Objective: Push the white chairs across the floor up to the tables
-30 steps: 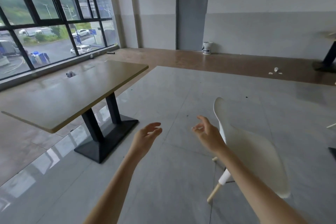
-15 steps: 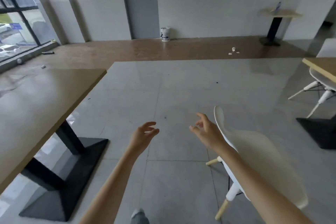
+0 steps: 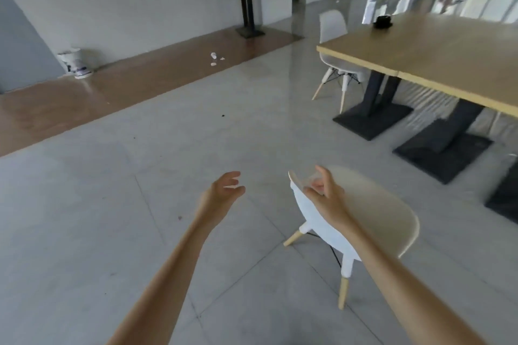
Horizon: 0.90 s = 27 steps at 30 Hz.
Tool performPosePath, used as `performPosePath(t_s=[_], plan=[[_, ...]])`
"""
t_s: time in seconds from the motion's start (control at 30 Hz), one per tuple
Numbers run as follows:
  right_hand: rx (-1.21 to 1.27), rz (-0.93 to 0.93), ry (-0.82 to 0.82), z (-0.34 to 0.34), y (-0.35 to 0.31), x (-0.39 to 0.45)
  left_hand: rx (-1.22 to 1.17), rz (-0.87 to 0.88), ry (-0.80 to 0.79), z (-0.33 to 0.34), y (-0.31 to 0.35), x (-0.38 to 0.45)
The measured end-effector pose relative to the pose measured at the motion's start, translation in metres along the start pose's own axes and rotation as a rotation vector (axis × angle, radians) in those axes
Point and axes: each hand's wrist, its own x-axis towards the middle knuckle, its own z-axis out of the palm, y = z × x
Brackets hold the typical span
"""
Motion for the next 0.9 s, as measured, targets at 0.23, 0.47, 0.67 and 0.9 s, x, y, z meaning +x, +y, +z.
performPosePath(t_s=[0.23,0.47,0.67,0.9], plan=[[-0.02,0.161,0.183,-0.008,0.025,0.035,-0.041,0.128,-0.326,0.055,0.021,0.082],[-0.008,0.24,0.306,-0.009,0.032,0.065,0.037,0.163,-0.539,0.088,0.025,0.14],[-0.041,0.368,0.363,-0.008,0.041,0.06,0.105,0.168,-0.663,0.109,0.023,0.173],[-0.091,0.554,0.261,0.013,0.052,0.03,0.476,0.38,-0.974,0.137,0.017,0.184]])
